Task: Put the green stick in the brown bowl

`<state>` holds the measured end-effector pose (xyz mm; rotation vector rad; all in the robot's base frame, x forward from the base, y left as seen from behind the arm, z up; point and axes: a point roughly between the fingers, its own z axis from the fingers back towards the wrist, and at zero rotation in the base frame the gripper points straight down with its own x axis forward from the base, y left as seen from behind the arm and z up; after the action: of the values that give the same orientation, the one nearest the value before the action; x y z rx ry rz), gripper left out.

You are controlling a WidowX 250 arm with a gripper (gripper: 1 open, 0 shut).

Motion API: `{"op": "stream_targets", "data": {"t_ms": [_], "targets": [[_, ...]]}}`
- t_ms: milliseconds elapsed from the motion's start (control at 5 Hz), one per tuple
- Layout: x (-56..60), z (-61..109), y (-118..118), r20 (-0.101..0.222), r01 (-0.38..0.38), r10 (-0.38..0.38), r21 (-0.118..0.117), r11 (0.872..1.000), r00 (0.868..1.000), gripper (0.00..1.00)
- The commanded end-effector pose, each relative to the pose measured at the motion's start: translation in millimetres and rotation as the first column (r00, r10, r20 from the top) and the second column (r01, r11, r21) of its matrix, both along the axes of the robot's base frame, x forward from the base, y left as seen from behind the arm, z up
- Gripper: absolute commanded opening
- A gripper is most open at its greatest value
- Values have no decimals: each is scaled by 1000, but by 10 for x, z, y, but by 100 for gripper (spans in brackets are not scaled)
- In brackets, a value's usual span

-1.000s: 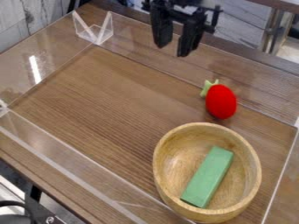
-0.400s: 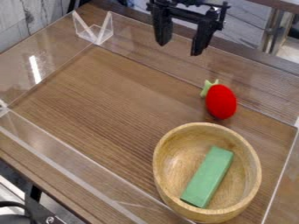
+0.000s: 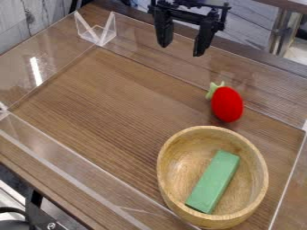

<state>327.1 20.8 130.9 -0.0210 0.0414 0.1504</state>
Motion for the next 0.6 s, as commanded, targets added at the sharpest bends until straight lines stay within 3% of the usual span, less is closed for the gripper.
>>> {"op": "stream_targets", "data": {"t_ms": [0, 400], "targets": [[7, 147, 70, 70, 26, -26, -3, 1000, 997, 100], [-104, 230, -15, 129, 25, -21, -28, 999, 991, 100]]}}
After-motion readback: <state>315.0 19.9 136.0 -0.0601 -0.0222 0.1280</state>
